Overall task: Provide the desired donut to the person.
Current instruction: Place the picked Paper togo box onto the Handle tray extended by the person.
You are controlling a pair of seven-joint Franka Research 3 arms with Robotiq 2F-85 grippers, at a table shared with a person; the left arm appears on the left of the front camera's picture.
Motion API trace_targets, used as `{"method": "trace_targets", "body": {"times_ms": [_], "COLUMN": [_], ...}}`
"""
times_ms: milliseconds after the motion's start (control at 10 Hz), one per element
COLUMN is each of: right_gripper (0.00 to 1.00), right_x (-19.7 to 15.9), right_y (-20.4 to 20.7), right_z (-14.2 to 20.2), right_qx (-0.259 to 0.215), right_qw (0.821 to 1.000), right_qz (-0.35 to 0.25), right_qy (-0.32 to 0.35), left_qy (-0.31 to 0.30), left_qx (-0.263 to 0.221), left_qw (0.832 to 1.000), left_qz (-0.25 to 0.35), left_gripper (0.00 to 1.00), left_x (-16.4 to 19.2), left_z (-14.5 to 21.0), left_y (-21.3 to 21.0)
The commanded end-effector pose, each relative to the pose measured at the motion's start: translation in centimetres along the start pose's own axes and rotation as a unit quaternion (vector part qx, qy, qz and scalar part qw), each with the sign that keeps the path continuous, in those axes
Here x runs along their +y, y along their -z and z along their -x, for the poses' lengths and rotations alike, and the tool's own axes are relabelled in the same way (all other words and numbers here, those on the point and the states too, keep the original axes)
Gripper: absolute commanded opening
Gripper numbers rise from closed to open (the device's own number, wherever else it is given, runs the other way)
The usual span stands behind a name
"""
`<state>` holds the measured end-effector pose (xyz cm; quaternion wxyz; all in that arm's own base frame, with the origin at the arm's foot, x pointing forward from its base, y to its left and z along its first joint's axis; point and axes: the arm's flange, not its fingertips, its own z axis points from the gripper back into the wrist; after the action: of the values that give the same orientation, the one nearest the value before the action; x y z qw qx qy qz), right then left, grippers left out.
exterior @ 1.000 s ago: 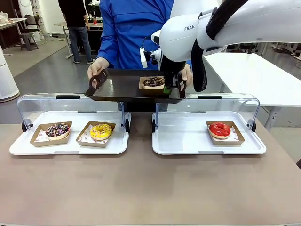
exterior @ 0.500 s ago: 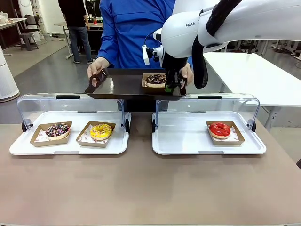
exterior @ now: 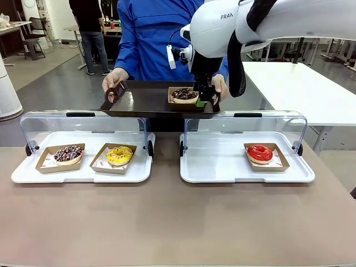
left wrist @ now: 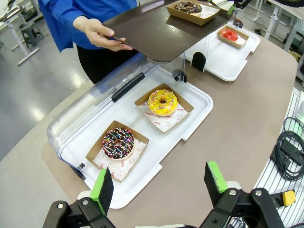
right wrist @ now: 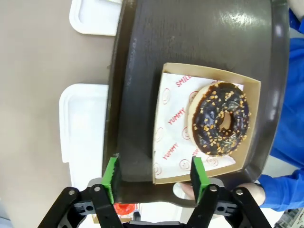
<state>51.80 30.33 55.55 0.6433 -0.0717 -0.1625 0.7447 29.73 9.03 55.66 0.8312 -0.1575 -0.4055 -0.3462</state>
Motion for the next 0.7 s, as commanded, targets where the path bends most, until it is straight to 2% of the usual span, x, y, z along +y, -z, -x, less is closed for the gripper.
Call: {"method": "trace_targets", "body": {"times_ms": [0,300,400,500,600], "right_gripper": [1.00,1.00,1.00,1.00,1.00], "right_x": [-0.3,-0.5,-1.4,0.2,0.2], "right_y": [-0.3,-0.8,-0.7,-0.4,-0.4], "right_z": [0.2,0.4,0.5,0.0,0.0], "right_qx": [-0.021,-0.029,-0.016,-0.020,-0.020], "right_qw": [0.999,0.998,0.997,0.999,0.999], "right_qz": [-0.030,-0.044,-0.078,-0.033,-0.033], "right_qy": [-0.012,-0.016,0.007,-0.012,-0.012], "left_qy": [-0.004,-0.004,-0.004,-0.004,-0.004], "left_qx": [-0.007,-0.007,-0.007,-0.007,-0.007], "left_qw": [1.000,1.000,1.000,1.000,1.000], "left_qz": [-0.001,-0.001,-0.001,-0.001,-0.001], "left_gripper": [1.00,1.00,1.00,1.00,1.00], "left_x": [0.0,0.0,0.0,0.0,0.0], "left_z": [0.1,0.1,0.1,0.1,0.1], "left_y": [0.2,0.2,0.2,0.2,0.2]}}
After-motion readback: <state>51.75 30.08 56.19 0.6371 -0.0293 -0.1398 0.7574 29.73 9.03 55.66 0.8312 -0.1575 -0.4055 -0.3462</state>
